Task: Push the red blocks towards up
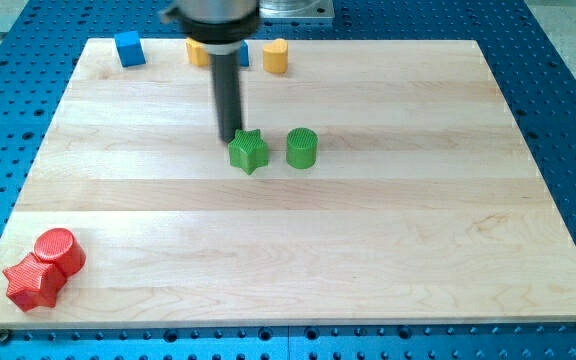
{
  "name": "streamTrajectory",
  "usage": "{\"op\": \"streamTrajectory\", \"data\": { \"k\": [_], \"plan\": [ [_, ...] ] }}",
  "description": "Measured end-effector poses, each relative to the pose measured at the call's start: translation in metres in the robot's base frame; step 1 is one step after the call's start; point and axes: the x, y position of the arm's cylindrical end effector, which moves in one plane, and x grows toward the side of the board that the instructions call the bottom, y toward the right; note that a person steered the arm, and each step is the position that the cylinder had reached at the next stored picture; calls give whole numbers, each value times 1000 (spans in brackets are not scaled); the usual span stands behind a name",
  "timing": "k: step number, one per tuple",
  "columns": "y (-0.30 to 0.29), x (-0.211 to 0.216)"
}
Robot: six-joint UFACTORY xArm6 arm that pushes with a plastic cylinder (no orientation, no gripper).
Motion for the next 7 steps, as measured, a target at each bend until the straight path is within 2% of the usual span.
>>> {"op": "streamTrajectory", "data": {
  "k": [2, 3, 4, 5, 6, 7],
  "plan": [
    [-135, 3],
    [-187, 69],
    [-209, 153],
    [-209, 184],
    [-192, 232],
    [-175, 232]
  ]
}}
